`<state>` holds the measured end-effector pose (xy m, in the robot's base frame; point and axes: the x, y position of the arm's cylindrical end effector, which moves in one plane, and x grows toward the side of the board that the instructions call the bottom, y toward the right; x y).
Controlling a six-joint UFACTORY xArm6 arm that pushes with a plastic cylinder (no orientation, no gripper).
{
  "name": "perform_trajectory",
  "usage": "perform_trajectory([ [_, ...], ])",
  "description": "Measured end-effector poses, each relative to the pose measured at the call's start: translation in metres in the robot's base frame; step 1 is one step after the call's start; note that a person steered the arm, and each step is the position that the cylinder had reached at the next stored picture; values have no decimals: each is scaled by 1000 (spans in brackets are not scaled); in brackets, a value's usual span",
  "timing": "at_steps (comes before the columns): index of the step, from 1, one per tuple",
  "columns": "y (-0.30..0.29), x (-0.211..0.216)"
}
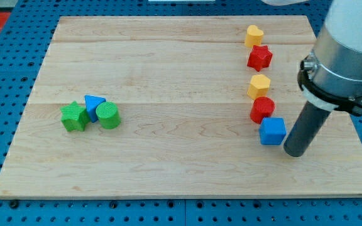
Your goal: Separate the green circle from the blocks
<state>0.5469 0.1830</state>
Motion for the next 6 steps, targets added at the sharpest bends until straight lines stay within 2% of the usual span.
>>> perform_trajectory([
  [1,-70,60],
  [2,-202,62],
  [4,-322,1],
  [5,-394,-4],
  [6,-472,-68],
])
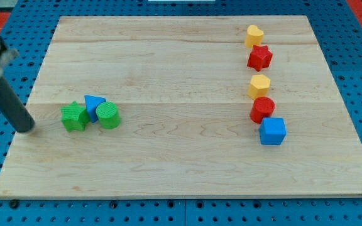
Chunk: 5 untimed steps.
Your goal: Separate the green circle from the blocks
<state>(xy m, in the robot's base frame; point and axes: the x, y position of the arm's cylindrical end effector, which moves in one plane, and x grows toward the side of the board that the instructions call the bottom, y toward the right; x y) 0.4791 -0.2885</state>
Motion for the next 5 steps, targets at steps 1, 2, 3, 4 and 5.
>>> perform_trajectory([
  [1,12,-40],
  [2,70,-36],
  [3,175,-5],
  [4,221,27],
  [5,257,66],
])
